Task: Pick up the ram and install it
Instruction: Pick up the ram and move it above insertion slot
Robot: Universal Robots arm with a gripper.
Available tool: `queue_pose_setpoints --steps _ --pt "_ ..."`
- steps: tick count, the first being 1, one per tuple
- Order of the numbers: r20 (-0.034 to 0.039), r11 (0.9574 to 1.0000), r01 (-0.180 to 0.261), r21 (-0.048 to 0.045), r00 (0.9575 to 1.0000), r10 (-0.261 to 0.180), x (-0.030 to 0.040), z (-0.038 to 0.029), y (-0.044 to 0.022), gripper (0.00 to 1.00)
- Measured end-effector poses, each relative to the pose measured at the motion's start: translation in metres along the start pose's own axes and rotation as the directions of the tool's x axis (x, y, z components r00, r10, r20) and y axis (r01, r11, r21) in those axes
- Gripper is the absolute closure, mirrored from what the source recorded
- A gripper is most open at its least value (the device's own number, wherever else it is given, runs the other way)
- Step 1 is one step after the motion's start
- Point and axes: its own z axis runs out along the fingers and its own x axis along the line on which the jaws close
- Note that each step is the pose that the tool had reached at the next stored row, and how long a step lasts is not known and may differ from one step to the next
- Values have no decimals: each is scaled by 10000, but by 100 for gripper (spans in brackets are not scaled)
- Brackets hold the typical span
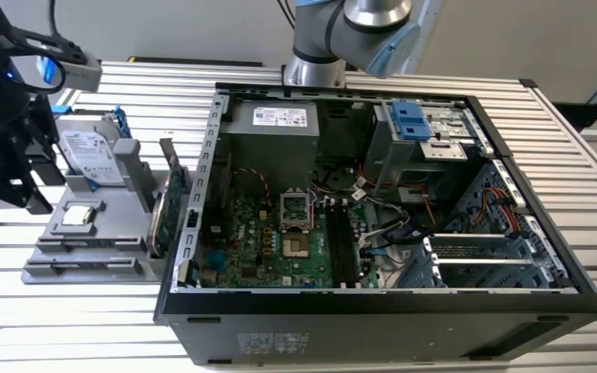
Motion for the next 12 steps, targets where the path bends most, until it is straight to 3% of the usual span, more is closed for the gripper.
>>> queue_pose_setpoints --steps 12 --pt "-1 10000 -4 0 10000 4 -12 79 -2 0"
